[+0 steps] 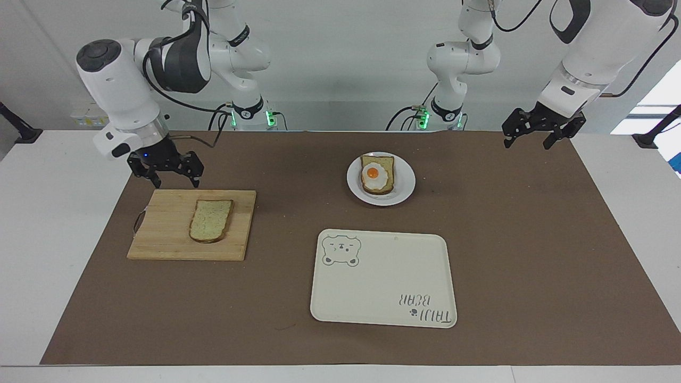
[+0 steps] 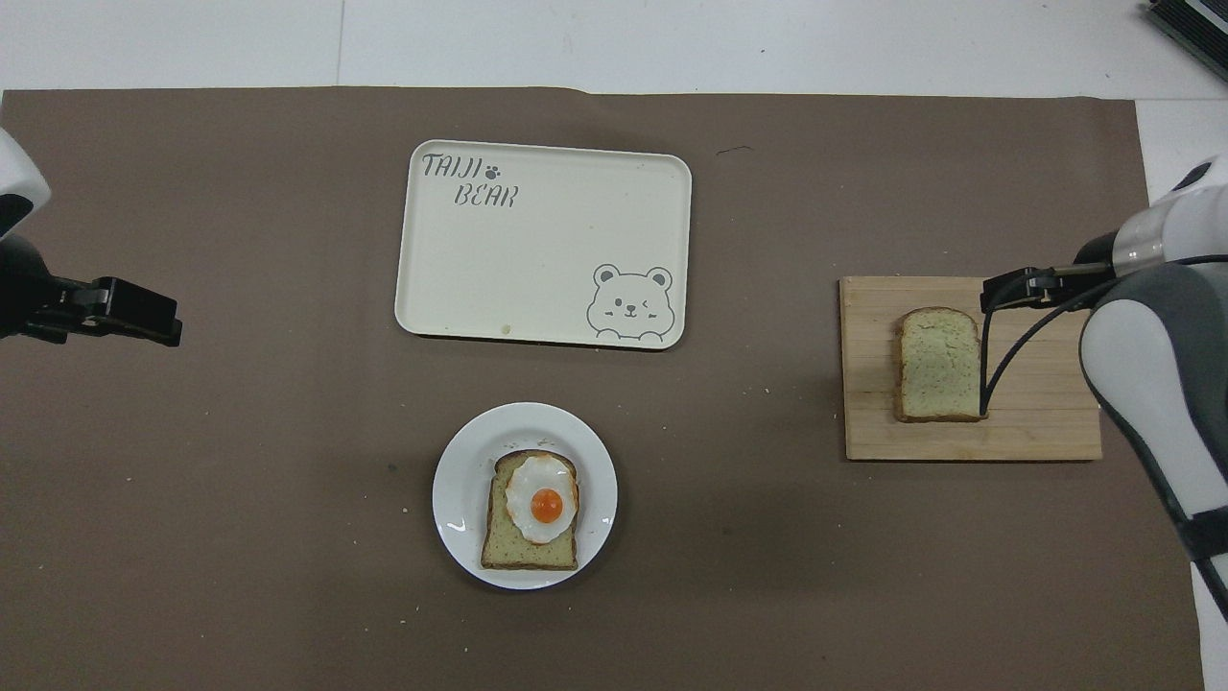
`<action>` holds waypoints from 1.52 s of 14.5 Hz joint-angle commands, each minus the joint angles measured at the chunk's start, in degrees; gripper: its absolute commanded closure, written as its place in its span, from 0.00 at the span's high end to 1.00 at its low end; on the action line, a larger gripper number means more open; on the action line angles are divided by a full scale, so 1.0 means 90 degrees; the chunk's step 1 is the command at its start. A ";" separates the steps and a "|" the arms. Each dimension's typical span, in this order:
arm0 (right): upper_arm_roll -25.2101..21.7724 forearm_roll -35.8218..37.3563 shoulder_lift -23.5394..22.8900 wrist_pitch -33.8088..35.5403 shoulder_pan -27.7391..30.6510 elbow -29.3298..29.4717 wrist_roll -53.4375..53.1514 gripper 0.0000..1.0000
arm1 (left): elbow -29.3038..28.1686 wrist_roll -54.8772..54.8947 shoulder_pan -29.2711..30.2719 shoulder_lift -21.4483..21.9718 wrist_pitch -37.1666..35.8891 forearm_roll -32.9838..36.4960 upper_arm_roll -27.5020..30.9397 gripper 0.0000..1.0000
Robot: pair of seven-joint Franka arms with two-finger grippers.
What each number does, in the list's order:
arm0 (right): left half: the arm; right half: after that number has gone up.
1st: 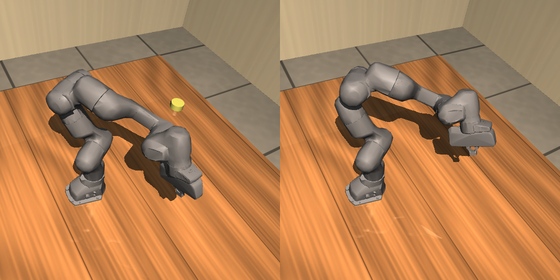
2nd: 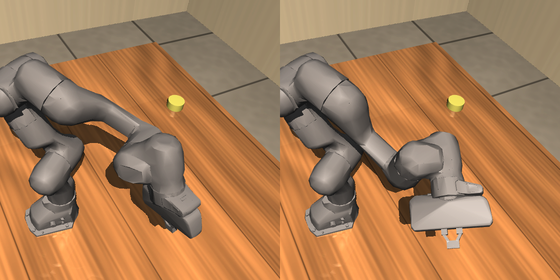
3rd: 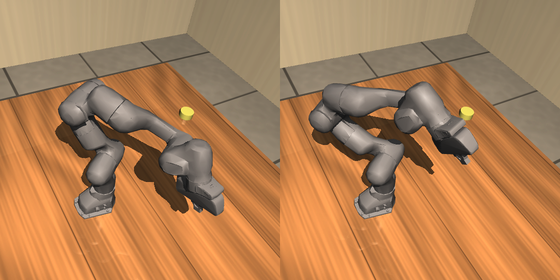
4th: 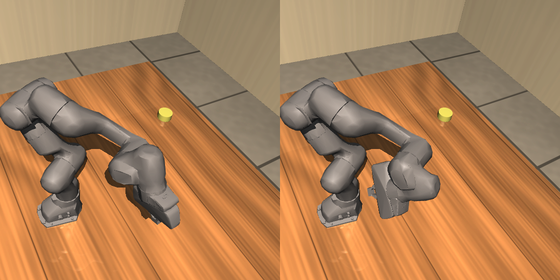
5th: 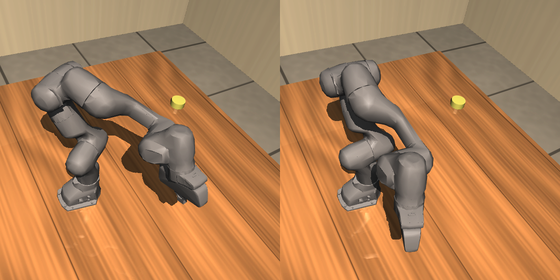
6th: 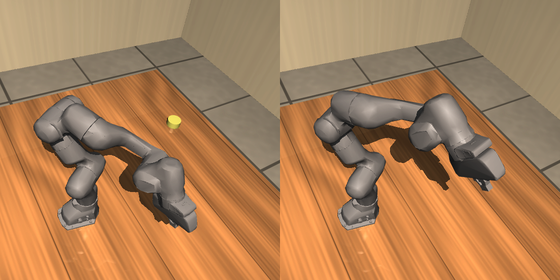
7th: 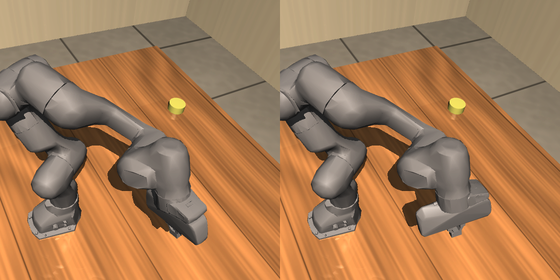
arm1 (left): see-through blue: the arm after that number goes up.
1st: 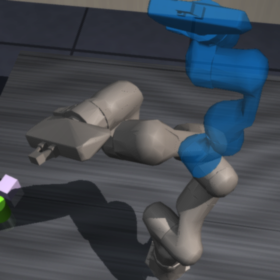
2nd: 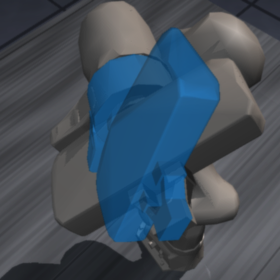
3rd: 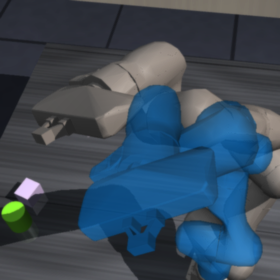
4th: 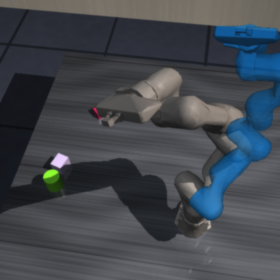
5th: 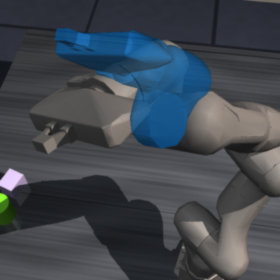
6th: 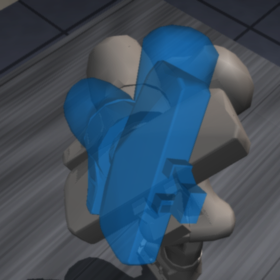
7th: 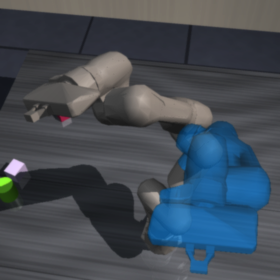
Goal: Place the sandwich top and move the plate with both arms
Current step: 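Reach the right gripper to the bread slice on the cutting board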
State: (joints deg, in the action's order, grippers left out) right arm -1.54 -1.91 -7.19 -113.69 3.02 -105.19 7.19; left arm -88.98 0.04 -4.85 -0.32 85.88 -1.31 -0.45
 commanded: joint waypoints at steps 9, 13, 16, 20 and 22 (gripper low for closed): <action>0.0044 -0.0618 -0.0080 -0.1449 0.0455 -0.1749 0.1026 1.00 | -0.0124 0.0044 0.0090 0.0104 -0.0020 0.0058 -0.0057 1.00; 0.0044 -0.1113 -0.0372 -0.1684 0.0748 -0.1896 0.1251 1.00 | -0.0124 0.0044 0.0090 0.0113 -0.0020 0.0058 -0.0057 1.00; 0.0044 -0.1390 -0.0441 -0.1713 0.0749 -0.1896 0.1486 0.97 | -0.0124 0.0044 0.0090 0.0104 -0.0020 0.0058 -0.0057 1.00; 0.0034 -0.1390 -0.0431 -0.1704 0.0749 -0.1896 0.1486 0.42 | -0.0124 0.0054 0.0090 0.0113 -0.0020 0.0058 -0.0057 1.00; 0.0034 -0.1390 -0.0441 -0.1694 0.0739 -0.1896 0.1457 0.07 | -0.0124 0.0044 0.0090 0.0113 -0.0020 0.0058 -0.0057 1.00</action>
State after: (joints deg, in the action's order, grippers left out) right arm -1.40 -12.89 -11.39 -128.31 9.15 -121.78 18.65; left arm -88.98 0.05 -4.85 -0.32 85.88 -1.31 -0.45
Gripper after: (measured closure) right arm 0.515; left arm 0.000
